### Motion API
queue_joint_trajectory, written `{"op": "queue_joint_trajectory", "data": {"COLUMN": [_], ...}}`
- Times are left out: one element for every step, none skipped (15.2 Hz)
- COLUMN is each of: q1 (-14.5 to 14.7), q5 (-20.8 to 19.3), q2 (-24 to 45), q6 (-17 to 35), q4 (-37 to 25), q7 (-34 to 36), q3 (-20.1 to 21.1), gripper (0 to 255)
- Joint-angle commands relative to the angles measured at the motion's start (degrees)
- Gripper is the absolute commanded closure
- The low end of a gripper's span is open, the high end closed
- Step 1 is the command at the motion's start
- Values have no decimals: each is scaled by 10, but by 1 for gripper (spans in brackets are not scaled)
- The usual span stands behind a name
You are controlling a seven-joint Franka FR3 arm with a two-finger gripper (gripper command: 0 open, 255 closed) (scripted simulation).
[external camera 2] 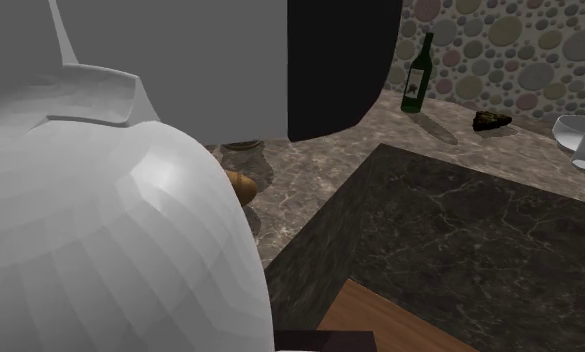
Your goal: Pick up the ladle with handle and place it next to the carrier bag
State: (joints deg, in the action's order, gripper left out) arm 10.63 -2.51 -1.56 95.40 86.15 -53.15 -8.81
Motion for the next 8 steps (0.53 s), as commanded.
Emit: {"op": "queue_joint_trajectory", "data": {"q1": [0,0,-1,-1,-1,-2,-2,-2], "q5": [1,2,3,3,4,5,6,7], "q2": [7,11,15,19,24,29,34,39], "q6": [-17,-25,-35,-44,-53,-63,-72,-82], "q4": [-24,-36,-49,-63,-77,-91,-106,-121], "q7": [-1,-2,-3,-4,-4,-5,-6,-7], "q3": [0,-1,-1,-1,-1,-2,-2,-2], "gripper": [255,255,255,255,255,255,255,255]}}
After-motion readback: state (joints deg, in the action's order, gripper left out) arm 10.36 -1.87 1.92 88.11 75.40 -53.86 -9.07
